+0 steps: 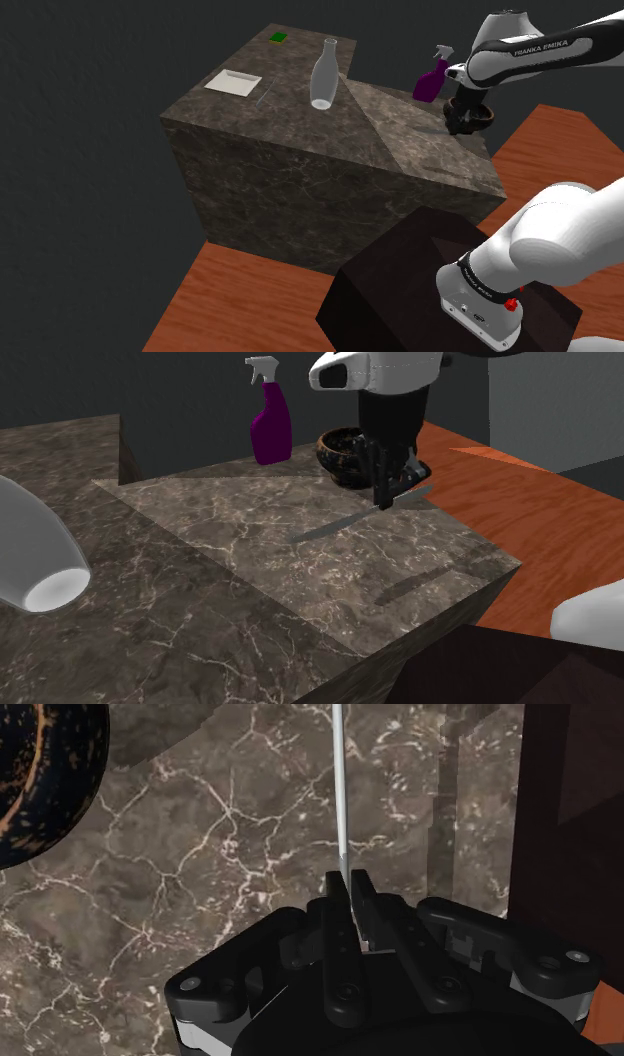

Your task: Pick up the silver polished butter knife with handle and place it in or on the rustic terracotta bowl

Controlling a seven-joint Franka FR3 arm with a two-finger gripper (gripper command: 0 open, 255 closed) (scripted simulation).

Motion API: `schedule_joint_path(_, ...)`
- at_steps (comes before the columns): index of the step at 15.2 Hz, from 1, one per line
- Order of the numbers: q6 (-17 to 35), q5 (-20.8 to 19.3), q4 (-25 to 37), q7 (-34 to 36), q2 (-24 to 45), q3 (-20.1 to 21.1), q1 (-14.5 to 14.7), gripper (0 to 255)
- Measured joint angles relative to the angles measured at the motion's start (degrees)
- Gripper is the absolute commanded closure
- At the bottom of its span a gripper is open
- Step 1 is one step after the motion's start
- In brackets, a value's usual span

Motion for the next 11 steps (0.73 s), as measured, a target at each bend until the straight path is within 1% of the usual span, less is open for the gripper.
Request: schedule_joint_path(11, -9.5, 0.6, 5.5, -0.4, -4.1, 2.8, -0.1, 255)
